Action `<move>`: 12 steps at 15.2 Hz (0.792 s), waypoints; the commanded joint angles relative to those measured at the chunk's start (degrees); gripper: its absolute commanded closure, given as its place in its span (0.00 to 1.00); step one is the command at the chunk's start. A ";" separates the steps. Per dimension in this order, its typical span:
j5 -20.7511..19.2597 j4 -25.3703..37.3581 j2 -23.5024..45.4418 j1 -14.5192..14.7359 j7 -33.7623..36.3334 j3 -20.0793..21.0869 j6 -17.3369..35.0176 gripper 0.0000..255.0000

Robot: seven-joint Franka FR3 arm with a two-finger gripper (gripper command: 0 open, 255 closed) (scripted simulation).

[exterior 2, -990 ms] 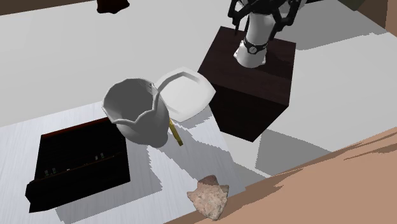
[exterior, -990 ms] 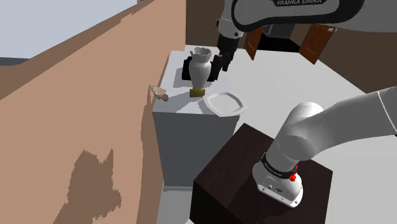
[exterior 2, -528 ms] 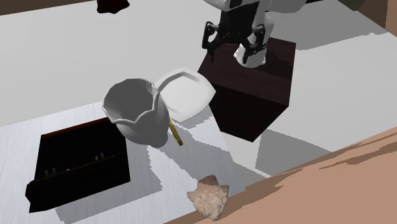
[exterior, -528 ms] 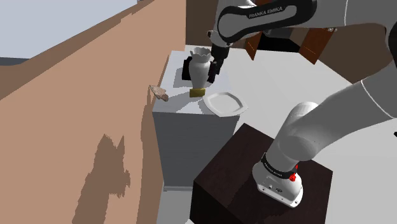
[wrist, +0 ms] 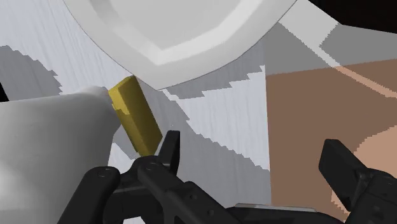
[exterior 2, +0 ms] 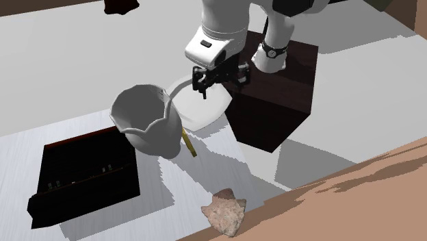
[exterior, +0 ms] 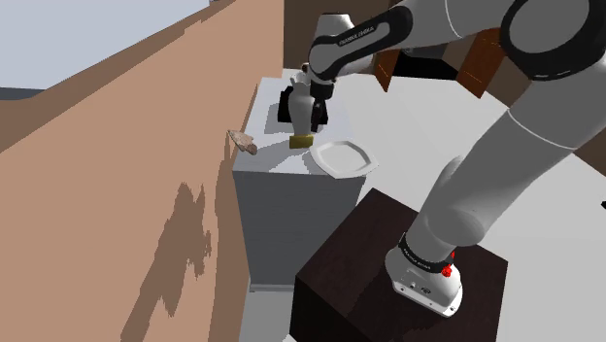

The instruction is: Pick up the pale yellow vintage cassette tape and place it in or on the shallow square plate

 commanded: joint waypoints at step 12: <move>10.78 23.01 31.70 -2.91 -26.96 0.96 5.60 0.00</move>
